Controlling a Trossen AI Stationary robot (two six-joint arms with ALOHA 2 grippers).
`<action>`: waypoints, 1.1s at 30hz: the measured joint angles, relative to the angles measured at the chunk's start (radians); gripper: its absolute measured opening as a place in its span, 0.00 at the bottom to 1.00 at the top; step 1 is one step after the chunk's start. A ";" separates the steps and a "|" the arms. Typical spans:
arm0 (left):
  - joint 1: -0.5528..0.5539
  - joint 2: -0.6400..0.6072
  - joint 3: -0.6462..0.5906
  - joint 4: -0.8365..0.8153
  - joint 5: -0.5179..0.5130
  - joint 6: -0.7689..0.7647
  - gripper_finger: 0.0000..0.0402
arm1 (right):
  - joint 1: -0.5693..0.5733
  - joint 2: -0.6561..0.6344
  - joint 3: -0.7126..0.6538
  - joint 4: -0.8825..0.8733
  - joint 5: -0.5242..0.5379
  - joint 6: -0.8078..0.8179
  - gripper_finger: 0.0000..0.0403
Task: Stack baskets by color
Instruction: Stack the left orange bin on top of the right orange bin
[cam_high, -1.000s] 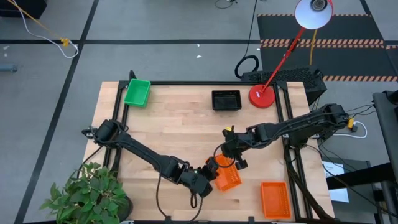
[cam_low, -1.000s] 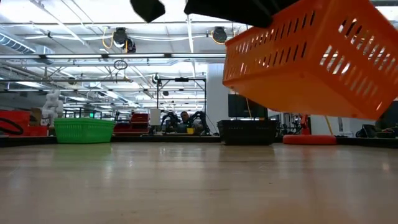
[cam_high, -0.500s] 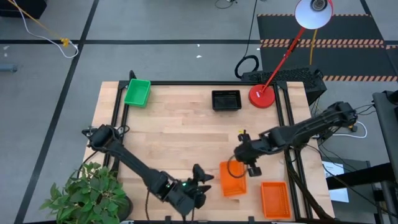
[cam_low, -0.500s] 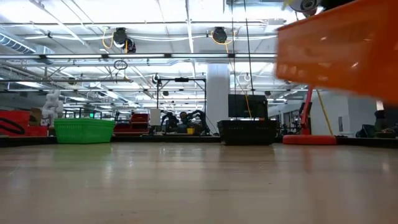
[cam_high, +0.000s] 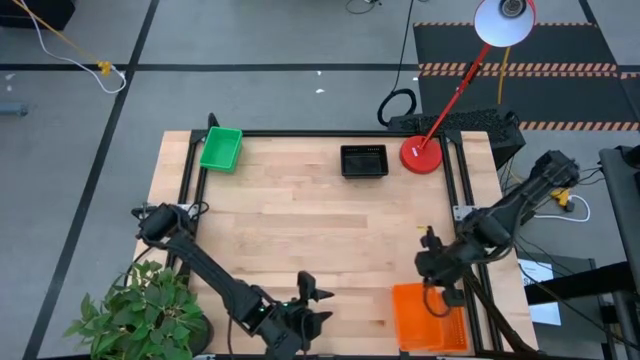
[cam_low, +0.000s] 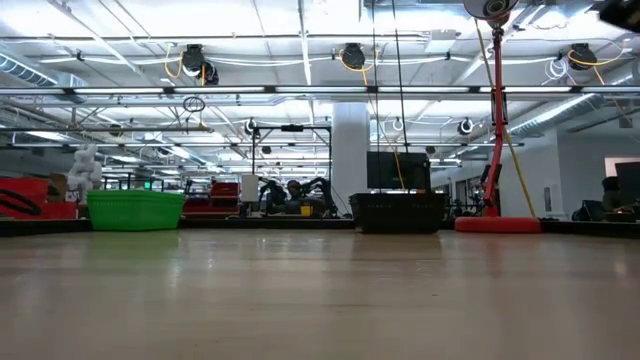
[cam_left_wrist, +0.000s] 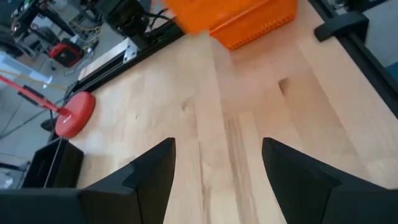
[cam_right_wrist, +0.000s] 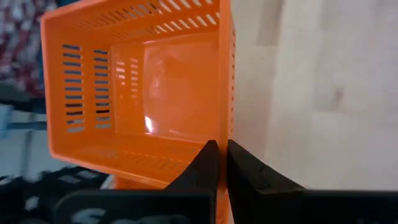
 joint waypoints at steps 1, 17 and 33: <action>0.004 0.000 0.000 0.000 0.000 -0.011 0.60 | 0.016 -0.010 0.000 -0.003 -0.005 0.022 0.02; 0.016 0.002 0.000 0.001 0.035 -0.059 0.60 | 0.269 -0.074 0.000 -0.084 0.010 0.371 0.02; 0.016 0.002 0.000 0.014 0.042 -0.055 0.60 | 0.404 -0.081 -0.017 -0.096 0.137 0.404 0.02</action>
